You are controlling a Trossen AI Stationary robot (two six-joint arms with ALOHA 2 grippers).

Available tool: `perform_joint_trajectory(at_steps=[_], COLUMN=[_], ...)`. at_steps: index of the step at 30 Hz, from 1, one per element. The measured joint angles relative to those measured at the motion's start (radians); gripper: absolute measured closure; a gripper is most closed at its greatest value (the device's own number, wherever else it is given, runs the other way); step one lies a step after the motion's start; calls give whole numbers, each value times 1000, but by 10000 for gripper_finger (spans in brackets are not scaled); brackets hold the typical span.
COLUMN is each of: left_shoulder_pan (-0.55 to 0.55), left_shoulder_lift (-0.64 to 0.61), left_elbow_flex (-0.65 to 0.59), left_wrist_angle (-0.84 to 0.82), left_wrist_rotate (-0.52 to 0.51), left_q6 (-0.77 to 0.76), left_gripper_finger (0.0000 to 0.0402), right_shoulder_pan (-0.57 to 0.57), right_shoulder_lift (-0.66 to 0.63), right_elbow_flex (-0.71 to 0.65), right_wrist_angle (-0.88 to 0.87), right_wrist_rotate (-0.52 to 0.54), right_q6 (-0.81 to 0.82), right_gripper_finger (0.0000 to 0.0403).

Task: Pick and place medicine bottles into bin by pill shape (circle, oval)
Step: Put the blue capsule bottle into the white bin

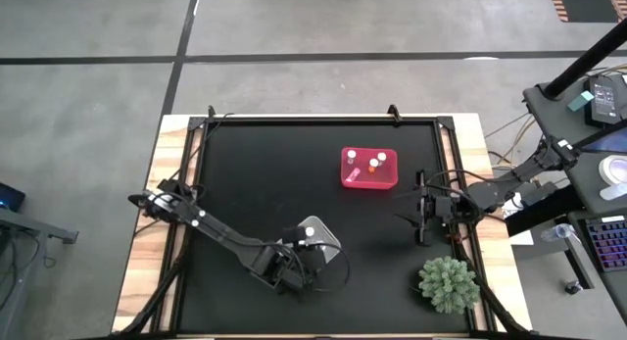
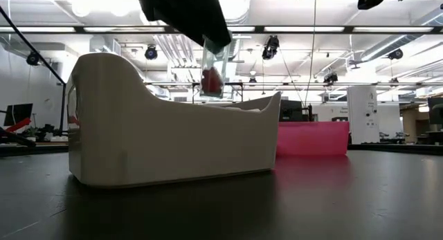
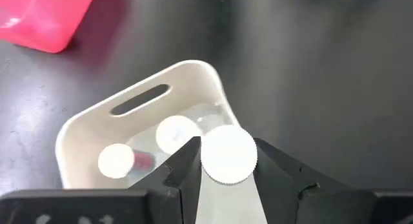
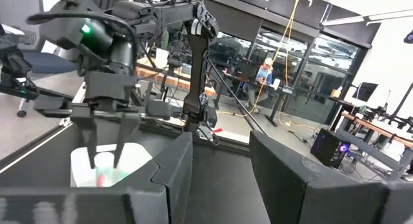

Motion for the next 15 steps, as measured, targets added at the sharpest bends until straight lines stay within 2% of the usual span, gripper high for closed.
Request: perform_joint_trajectory(at_steps=[7, 15], left_shoulder_pan=[7, 9], left_shoulder_lift=[-6, -6], left_elbow_flex=[-75, -167], left_wrist_angle=[1, 64], left_wrist_rotate=[-70, -74], left_q6=[-41, -83], left_gripper_finger=[292, 291], right_shoulder_pan=[0, 0], right_shoulder_lift=[0, 0], right_elbow_flex=[0, 0], right_wrist_angle=[0, 0], right_wrist_rotate=[0, 0], right_q6=[1, 0], right_gripper_finger=[257, 257])
